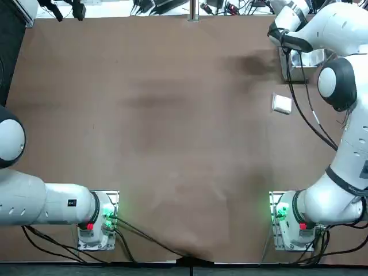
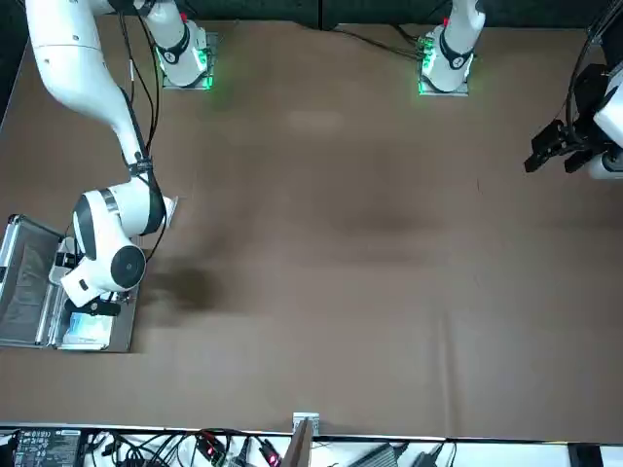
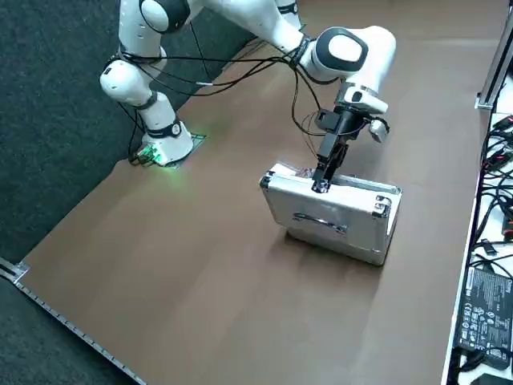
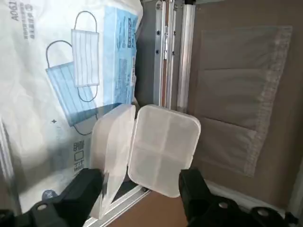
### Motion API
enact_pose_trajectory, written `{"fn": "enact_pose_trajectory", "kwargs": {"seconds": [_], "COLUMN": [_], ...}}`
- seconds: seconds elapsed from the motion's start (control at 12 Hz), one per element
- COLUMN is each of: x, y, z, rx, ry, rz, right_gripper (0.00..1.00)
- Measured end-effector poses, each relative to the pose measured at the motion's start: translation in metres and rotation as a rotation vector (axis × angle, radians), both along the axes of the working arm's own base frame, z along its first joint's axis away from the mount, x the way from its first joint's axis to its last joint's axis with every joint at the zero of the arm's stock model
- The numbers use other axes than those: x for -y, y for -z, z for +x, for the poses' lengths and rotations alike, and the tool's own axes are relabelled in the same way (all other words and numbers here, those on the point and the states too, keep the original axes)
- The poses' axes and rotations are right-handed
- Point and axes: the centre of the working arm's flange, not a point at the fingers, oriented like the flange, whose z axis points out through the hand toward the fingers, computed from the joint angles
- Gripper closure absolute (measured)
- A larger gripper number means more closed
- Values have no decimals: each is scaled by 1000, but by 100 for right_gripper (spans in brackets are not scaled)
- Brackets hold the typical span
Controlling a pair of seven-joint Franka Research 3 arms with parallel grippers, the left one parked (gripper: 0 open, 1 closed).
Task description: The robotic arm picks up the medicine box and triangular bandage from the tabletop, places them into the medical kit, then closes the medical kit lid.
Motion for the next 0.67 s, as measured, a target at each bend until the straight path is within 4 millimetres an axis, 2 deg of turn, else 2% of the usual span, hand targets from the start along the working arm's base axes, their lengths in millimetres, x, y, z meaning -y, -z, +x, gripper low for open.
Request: {"fn": "enact_pose_trajectory", "kwargs": {"seconds": [0.33,0.67], "x": [8,11], "y": [-12,-34], "z": [2,4], "rx": [-7,-1], "ry": [26,37], "rz": [69,139], "right_gripper": [0,0]}}
